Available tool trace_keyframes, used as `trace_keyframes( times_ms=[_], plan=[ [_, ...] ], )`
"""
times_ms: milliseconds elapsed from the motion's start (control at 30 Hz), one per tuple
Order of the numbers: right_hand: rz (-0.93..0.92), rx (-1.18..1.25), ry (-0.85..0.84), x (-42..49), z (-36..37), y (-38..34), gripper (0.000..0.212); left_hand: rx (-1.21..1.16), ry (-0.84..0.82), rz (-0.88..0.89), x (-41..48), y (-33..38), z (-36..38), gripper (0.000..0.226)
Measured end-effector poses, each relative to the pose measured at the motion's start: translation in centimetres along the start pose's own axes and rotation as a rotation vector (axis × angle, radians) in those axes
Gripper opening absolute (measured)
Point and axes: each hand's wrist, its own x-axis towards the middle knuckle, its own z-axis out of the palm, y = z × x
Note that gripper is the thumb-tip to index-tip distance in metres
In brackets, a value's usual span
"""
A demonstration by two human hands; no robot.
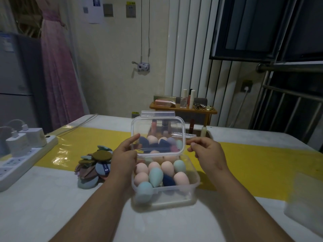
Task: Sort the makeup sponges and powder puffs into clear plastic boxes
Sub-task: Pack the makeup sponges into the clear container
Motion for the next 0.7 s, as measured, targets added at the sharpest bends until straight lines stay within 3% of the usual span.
trace_keyframes(
  times_ms=[67,200,300,367,700],
  plan=[
    [-0.041,-0.028,-0.071,-0.2,0.1,-0.3,0.022,-0.005,-0.003,0.0,-0.1,0.0,0.1,0.074],
    [-0.136,-0.282,-0.401,-1.3,1.4,-1.9,0.004,-0.002,-0.001,0.0,-0.2,-0.1,0.4,0.075],
    [-0.147,-0.578,-0.57,-2.2,2.6,-2.7,0.03,-0.011,0.001,0.002,-0.4,-0.1,0.4,0.073],
    [-0.108,-0.646,-0.658,-2.5,3.1,-2.9,0.036,-0.019,-0.001,0.006,-0.5,-0.1,0.5,0.073],
    [-0.137,-0.794,-0.688,-2.5,4.2,-3.0,0.026,0.012,0.025,0.001,-0.5,-0.1,0.6,0.073]
  ],
)
